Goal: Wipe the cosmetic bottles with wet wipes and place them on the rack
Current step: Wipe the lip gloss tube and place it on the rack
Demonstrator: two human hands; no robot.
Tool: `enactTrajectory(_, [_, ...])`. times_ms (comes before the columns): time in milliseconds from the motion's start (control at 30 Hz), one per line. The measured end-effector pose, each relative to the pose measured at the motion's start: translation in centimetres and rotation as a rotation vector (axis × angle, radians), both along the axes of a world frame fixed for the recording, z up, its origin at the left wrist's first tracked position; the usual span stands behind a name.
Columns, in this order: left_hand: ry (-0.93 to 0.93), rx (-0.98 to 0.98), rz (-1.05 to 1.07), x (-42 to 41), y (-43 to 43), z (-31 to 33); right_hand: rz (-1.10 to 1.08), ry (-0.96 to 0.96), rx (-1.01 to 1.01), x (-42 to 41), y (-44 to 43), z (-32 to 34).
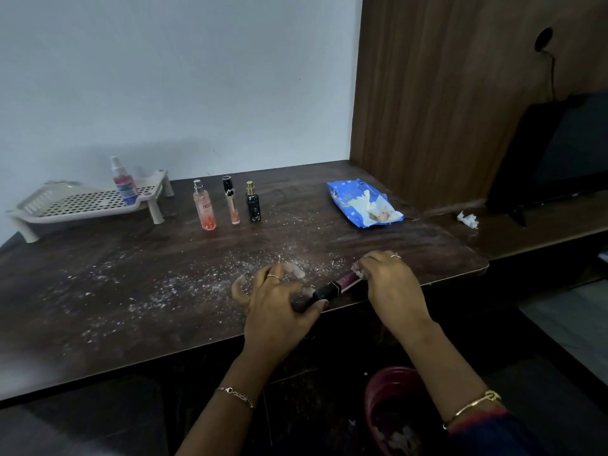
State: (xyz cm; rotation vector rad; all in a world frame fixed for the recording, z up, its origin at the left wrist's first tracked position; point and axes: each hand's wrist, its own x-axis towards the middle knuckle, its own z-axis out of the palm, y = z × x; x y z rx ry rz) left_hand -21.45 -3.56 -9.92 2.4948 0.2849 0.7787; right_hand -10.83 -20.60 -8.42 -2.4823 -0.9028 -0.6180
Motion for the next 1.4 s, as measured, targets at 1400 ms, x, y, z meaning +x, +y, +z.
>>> enactTrajectory(1400, [0.0,0.057,-0.034,-1.0,-0.8,0.8,0.079,0.137,0.208,-0.5,-1.3,0.4])
